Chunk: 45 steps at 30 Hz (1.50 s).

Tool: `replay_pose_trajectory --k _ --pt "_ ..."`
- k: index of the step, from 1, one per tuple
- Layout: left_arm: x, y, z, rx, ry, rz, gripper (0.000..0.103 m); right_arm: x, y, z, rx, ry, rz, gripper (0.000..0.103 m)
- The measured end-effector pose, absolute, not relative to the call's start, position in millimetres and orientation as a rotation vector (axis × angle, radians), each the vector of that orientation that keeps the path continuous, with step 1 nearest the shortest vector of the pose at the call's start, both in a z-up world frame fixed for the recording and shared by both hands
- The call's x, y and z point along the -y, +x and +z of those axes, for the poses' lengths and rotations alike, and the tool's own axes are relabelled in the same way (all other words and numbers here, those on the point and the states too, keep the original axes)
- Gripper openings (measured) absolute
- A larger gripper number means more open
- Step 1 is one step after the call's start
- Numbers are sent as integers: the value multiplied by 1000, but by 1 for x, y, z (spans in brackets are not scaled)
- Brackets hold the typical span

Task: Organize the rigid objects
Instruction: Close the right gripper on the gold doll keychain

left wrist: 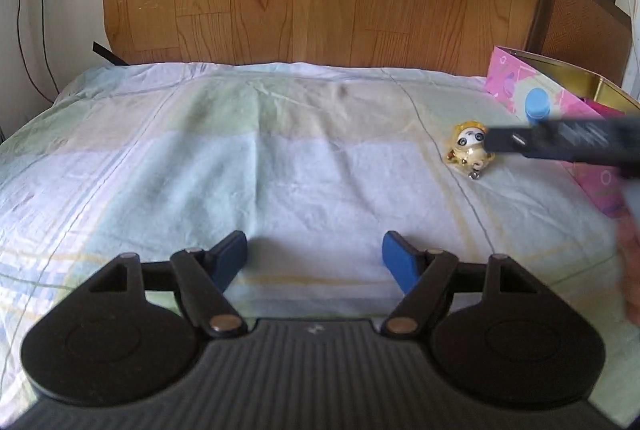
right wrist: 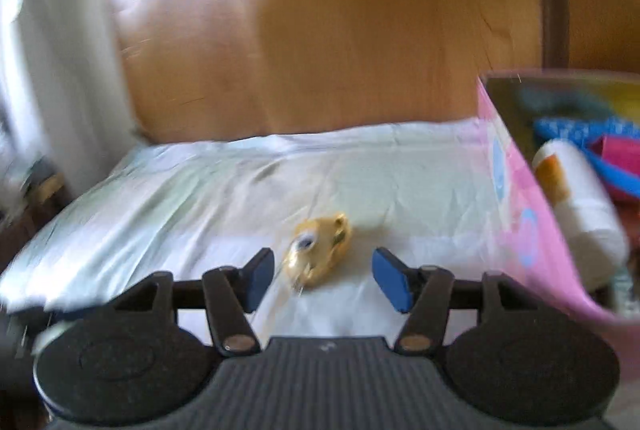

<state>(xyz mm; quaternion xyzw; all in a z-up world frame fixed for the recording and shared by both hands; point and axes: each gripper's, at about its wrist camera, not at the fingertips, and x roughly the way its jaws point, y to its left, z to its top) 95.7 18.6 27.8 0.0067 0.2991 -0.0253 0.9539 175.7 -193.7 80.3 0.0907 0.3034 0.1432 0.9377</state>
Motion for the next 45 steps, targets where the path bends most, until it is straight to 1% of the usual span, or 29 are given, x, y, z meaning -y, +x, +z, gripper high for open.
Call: replay_pose_trajectory --k 4,5,8,10,16,29,37,45 --pt "-19 95 26 -608 15 -48 77 194 207 67 -685 292 248 61" --pt "-20 93 25 -607 12 -49 77 191 209 66 -677 275 242 59" --pt "-22 94 25 -605 2 -53 78 186 209 67 -672 239 294 40" --pt "-19 89 25 -606 1 -50 79 184 202 69 -660 213 306 39" --pt "-19 90 25 -608 8 -46 79 188 189 73 -683 252 376 39" --pt "-19 89 26 -611 40 -33 81 242 79 80 -691 280 530 39" --pt "-19 89 26 -611 43 -29 82 302 16 80 -608 332 380 38" --pt "-19 90 26 -612 45 -26 84 361 -11 73 -572 397 237 39"
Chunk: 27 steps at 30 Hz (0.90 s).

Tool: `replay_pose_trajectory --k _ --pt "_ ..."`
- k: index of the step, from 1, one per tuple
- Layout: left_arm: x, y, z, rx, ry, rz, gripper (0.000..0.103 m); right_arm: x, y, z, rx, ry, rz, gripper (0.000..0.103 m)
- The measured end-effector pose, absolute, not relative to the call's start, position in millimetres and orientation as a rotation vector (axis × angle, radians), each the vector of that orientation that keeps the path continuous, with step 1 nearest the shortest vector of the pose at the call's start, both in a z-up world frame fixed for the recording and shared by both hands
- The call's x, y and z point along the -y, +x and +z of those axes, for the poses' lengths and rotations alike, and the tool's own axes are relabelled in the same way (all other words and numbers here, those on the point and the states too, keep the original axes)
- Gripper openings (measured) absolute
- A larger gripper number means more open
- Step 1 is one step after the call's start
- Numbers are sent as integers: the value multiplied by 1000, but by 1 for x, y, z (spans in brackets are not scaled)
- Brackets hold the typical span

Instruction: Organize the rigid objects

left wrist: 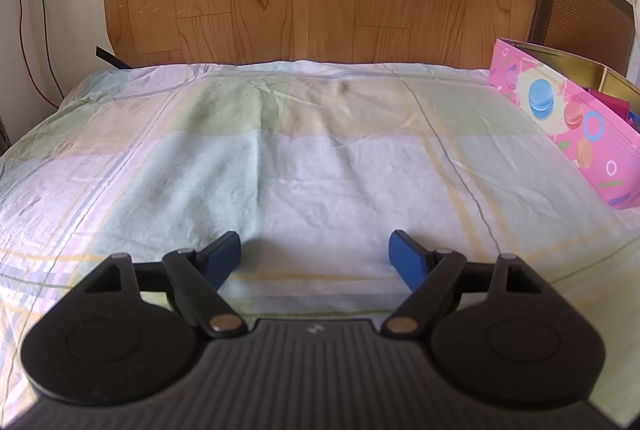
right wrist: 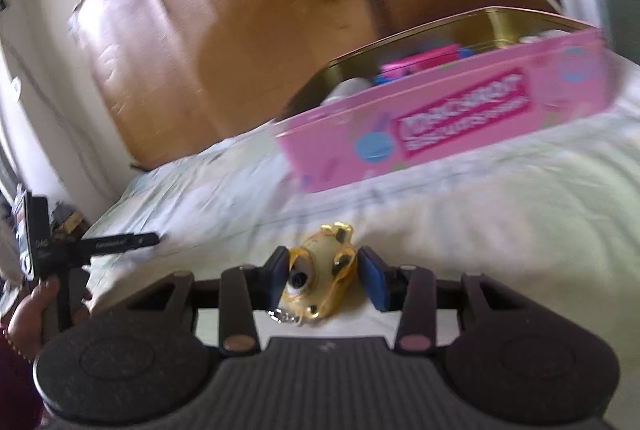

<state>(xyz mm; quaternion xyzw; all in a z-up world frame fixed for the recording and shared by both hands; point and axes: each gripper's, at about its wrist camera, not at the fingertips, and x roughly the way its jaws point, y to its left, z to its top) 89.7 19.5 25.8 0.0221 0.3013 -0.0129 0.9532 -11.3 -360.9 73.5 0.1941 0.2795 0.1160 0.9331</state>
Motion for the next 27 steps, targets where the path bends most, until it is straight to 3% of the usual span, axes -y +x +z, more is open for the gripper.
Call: replay_pose_trajectory --k 7,12,27 --pt "-20 91 26 -621 44 -3 90 369 -14 68 -554 443 208 43" --pt "-20 91 26 -623 47 3 91 381 -32 72 -444 505 222 60" --pt "-10 95 27 -635 44 12 95 410 -66 84 -345 377 71 61"
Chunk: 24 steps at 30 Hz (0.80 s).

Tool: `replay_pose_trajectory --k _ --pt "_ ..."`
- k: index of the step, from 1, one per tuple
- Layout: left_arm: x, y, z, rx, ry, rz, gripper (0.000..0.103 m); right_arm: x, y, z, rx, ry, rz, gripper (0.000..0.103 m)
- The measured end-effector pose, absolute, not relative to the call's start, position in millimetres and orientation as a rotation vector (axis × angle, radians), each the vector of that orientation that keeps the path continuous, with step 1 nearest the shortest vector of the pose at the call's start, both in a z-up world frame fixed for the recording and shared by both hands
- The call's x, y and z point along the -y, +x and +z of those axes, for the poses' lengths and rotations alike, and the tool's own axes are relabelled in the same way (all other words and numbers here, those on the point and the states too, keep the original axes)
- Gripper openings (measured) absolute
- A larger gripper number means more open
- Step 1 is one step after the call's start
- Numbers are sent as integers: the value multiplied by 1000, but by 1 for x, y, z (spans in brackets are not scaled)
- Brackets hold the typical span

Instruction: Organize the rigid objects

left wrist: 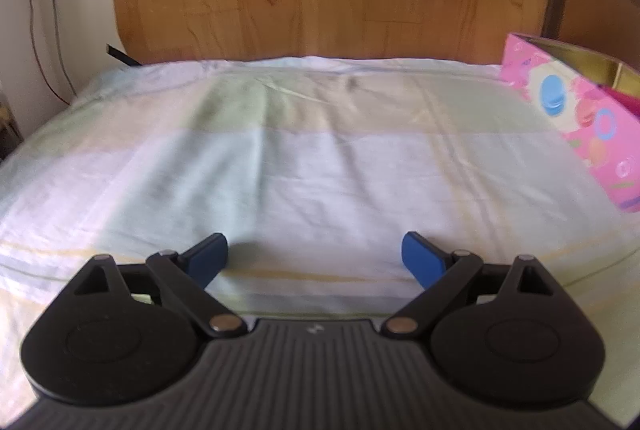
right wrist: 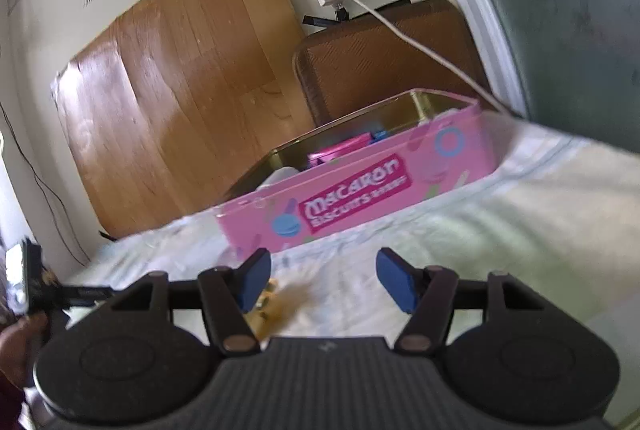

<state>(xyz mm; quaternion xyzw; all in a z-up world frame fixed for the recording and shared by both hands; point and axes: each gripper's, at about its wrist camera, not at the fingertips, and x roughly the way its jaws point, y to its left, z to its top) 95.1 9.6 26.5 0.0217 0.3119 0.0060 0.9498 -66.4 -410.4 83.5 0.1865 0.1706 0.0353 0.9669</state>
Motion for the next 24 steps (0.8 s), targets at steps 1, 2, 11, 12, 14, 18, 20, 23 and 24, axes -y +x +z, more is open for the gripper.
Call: replay_pose_trajectory --k 1,2,11,12,14,18,20,23,24 --pt "-6 95 27 -636 40 3 95 412 -68 84 -344 359 63 61" --pt "-1 94 27 -635 39 -6 95 411 -70 85 -342 346 58 61" --pt "73 54 32 -601 34 -317 95 411 -70 83 -377 286 48 60" --pt "81 48 33 -594 37 -363 95 411 -69 82 -383 284 54 59" --pt "97 35 36 -579 50 -459 94 410 -67 81 -395 281 70 55" --pt "126 9 40 -518 99 -641 94 403 -62 81 -415 264 114 43" --pt "141 -2 38 -488 164 -710 94 400 -60 81 -419 258 126 37" --pt "163 -11 32 -477 246 -805 88 398 -55 84 -422 261 154 30" --pt "170 -13 30 -482 265 -828 85 397 -55 85 -421 270 164 30"
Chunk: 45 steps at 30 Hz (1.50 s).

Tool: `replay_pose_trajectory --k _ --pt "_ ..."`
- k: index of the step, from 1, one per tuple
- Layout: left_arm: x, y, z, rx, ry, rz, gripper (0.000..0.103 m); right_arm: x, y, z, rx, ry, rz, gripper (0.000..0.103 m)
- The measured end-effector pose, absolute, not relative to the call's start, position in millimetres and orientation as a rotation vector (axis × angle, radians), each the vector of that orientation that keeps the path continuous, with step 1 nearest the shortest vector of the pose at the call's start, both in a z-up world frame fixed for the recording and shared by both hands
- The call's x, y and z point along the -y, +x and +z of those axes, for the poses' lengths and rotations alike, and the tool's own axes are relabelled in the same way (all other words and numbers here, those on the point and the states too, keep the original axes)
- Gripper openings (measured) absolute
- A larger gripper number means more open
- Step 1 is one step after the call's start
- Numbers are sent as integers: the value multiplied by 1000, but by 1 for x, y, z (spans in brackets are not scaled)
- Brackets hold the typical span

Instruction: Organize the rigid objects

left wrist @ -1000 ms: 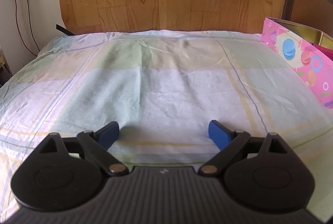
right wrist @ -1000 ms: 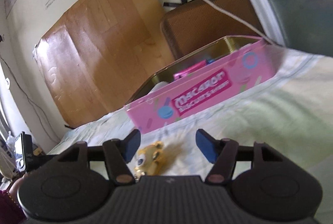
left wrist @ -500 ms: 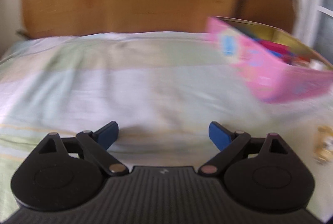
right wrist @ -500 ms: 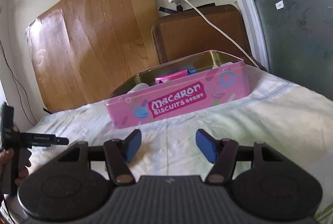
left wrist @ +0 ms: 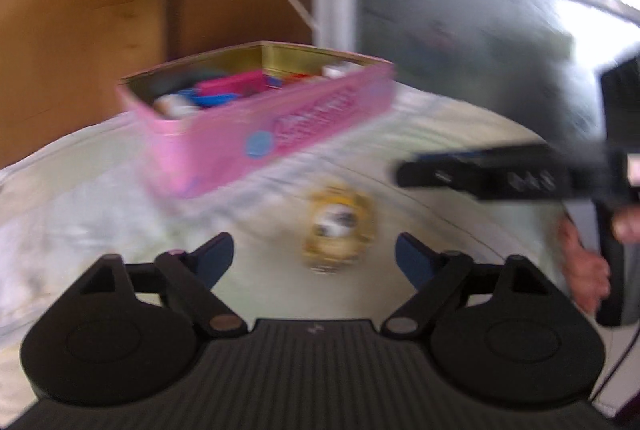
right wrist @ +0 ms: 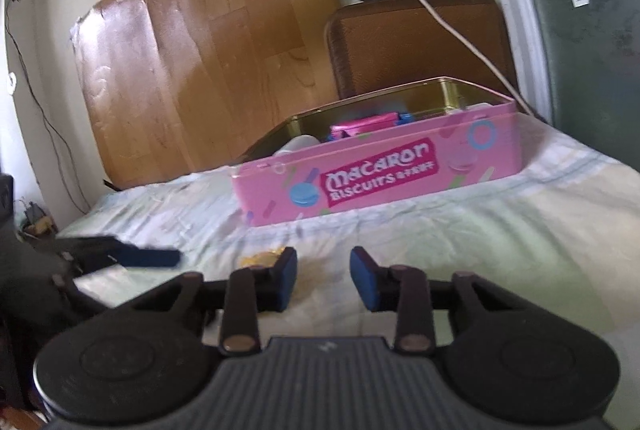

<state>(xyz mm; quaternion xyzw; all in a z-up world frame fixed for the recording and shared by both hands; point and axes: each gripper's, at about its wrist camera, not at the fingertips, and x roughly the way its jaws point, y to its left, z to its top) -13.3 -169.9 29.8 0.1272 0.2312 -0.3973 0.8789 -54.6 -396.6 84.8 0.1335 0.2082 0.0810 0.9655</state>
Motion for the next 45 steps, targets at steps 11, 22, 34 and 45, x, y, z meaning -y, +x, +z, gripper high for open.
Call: replay_pose_trajectory --k 11,22,34,45 --pt "189 -3 23 -532 247 -914 68 396 -38 77 -482 430 274 37" --pt "192 9 21 -556 213 -877 43 384 -25 68 -527 460 309 38" --pt "205 17 44 -478 233 -893 40 390 -26 85 -443 490 289 34" --pt "248 68 91 -364 304 -891 40 417 22 129 -289 399 237 34"
